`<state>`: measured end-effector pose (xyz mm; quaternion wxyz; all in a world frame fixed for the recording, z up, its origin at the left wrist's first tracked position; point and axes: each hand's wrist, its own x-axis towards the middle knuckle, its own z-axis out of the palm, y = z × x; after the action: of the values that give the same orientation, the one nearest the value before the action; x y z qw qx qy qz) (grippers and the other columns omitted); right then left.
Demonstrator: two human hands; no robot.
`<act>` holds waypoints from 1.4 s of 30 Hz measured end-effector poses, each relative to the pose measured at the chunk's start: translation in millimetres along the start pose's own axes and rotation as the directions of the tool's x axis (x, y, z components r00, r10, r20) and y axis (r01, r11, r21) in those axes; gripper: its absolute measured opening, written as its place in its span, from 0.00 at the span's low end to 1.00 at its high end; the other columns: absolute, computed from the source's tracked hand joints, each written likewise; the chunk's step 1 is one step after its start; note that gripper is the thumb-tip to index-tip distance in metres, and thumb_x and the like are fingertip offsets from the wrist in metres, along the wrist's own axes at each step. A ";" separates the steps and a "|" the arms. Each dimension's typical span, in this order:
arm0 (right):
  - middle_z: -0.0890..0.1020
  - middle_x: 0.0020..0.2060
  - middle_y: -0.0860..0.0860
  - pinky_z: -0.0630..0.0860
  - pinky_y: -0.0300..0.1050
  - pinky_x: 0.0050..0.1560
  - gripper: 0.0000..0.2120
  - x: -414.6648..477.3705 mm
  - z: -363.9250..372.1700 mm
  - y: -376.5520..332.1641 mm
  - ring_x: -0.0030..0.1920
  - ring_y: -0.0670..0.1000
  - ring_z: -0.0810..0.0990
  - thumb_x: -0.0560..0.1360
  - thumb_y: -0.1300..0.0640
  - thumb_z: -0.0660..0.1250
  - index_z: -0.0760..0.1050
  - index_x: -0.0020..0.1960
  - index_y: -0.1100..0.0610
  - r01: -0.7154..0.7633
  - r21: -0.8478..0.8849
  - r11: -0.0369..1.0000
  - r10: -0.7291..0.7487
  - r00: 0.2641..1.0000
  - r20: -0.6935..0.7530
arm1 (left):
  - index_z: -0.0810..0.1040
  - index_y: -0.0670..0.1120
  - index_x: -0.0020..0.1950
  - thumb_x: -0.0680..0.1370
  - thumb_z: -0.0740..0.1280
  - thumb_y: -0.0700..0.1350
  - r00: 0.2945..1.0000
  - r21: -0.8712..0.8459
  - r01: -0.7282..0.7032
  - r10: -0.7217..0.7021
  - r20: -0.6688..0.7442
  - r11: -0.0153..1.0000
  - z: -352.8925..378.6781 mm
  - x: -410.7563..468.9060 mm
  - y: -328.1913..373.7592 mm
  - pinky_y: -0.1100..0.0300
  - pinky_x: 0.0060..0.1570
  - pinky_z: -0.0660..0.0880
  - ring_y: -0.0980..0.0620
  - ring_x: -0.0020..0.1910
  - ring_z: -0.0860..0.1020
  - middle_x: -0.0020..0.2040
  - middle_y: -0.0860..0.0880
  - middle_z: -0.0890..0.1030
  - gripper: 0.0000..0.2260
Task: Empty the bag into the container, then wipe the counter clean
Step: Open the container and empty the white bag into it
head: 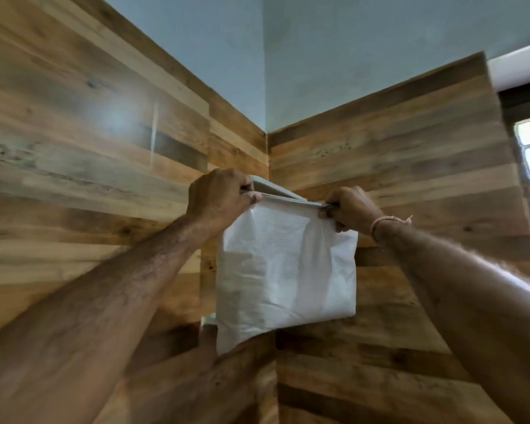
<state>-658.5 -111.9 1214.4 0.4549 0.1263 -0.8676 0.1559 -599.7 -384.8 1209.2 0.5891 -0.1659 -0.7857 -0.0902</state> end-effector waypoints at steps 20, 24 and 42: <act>0.84 0.26 0.53 0.85 0.45 0.40 0.15 -530.5 -162.9 203.5 0.29 0.49 0.86 0.73 0.52 0.77 0.81 0.32 0.58 -0.368 -0.055 0.928 0.330 0.744 0.581 | 0.75 0.49 0.36 0.76 0.68 0.61 0.784 -0.361 0.155 0.107 0.611 0.920 -70.0 -424.1 373.4 0.59 0.31 0.69 0.54 0.29 0.74 0.29 0.53 0.74 0.17; 0.85 0.30 0.55 0.85 0.50 0.39 0.16 -603.8 -152.7 215.3 0.31 0.54 0.85 0.71 0.61 0.78 0.76 0.28 0.53 -0.392 -0.027 0.919 0.316 0.696 0.645 | 0.73 0.49 0.39 0.77 0.65 0.63 0.735 -0.287 0.170 0.073 0.674 0.943 -91.7 -510.2 407.1 0.55 0.32 0.73 0.46 0.35 0.80 0.32 0.51 0.77 0.18; 0.87 0.46 0.54 0.84 0.50 0.50 0.05 -743.4 -116.7 174.3 0.47 0.53 0.86 0.73 0.62 0.76 0.85 0.49 0.59 -0.477 0.042 0.878 0.315 0.641 0.699 | 0.77 0.54 0.36 0.74 0.76 0.59 0.338 -0.077 0.559 -0.142 0.930 0.826 -154.9 -620.8 424.3 0.65 0.30 0.64 0.57 0.33 0.78 0.32 0.58 0.79 0.14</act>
<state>-221.8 150.7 633.8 0.0469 0.0295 -0.9549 0.2918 -149.5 -138.8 638.1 -0.0020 -0.1218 -0.9557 -0.2678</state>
